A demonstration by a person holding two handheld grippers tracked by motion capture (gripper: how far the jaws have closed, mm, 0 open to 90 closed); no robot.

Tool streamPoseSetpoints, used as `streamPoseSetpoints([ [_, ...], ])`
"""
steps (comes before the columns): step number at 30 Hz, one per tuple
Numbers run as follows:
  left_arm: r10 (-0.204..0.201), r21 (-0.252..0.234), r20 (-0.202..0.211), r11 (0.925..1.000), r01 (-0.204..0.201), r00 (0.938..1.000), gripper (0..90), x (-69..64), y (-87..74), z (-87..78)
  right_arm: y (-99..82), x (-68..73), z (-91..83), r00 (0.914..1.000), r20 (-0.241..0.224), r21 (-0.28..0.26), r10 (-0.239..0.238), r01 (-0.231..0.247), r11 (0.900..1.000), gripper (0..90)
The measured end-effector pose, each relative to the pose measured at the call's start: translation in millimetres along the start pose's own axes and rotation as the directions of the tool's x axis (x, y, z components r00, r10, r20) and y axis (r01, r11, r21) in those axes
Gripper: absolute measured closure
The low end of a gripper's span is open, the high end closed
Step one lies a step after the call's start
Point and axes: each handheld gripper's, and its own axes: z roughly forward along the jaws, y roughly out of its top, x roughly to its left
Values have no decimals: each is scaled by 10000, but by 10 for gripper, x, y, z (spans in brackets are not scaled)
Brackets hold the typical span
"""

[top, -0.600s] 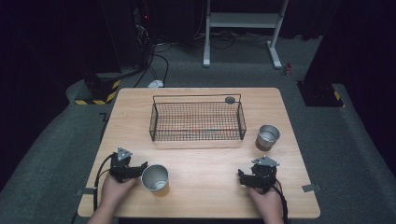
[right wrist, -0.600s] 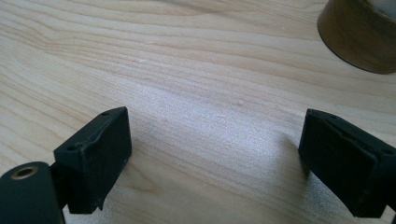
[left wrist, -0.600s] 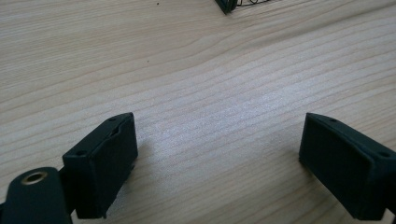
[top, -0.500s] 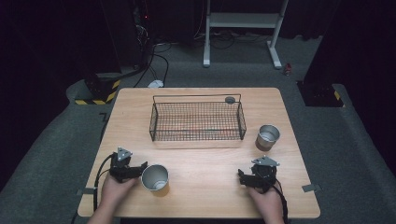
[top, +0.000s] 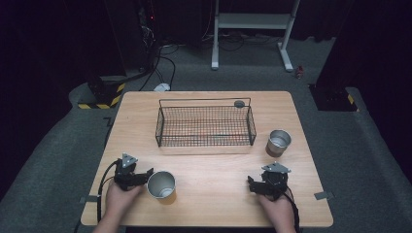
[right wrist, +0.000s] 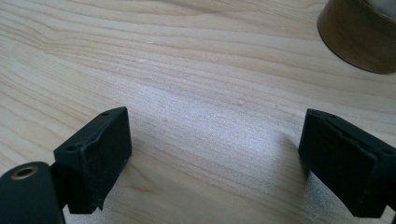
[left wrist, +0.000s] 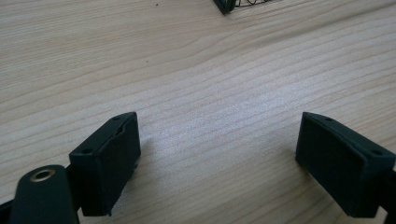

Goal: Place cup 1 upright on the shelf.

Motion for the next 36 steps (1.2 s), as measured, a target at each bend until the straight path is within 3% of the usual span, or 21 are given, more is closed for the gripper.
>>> streamPoseSetpoints([
  [17,-143,99,-29,9998,143,9999,114,14,7,5,-7,3,-5,10000,24,-23,15,-15,10000,98],
  [20,-349,40,86,9994,349,9994,106,41,11,-3,-7,1,-5,10000,19,-26,-10,10,10000,98],
  [25,-296,21,168,9996,295,9994,95,45,7,-33,-6,1,-4,10000,20,-30,-12,12,10000,98],
  [36,-372,-973,684,9943,438,9970,75,106,56,-250,-3,-1,-3,10000,15,-17,-28,29,10000,97],
])
